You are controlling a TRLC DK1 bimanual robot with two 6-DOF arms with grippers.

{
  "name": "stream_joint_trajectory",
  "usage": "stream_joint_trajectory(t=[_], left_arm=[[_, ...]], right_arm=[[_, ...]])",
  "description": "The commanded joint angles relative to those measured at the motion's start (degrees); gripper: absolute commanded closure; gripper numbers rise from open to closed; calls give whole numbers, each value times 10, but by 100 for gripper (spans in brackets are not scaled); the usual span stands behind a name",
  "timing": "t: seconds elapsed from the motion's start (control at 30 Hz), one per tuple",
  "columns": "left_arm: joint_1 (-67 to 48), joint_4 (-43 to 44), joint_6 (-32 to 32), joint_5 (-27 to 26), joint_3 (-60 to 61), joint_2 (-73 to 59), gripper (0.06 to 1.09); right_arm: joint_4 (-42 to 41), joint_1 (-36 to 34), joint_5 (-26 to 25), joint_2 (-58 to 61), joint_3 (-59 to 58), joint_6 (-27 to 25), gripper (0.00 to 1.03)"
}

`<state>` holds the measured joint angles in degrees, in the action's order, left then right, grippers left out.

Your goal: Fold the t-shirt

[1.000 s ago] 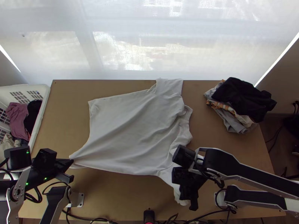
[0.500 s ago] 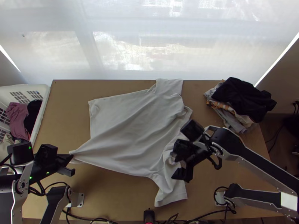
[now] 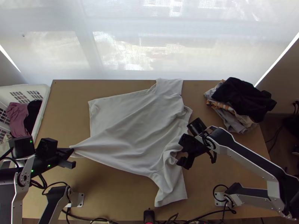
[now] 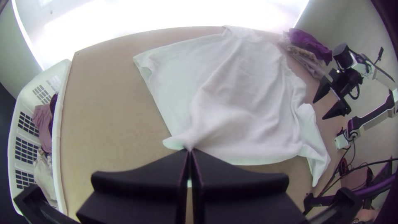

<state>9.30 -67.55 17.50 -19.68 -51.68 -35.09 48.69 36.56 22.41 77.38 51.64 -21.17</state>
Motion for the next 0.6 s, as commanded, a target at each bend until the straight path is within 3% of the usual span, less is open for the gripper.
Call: stream_joint_trajectory(t=[0.0,0.13,0.3,0.4,0.53,0.57], left_arm=[[-1,8,-7,-1,1,-5,105],[-2,13,-10,-1,-2,-9,105],[-2,16,-10,0,-4,-17,105],[-2,21,-9,0,-4,-20,105],[-2,26,-8,0,-4,-25,105],[-2,27,-8,0,-4,-25,105]], right_arm=[[-69,1,-18,57,-32,0,15],[-98,10,-22,87,-41,10,20],[-111,34,-22,99,-43,35,40],[-122,44,-22,106,-50,41,61],[-127,45,-22,87,-58,50,99],[-127,45,-22,73,-62,54,100]])
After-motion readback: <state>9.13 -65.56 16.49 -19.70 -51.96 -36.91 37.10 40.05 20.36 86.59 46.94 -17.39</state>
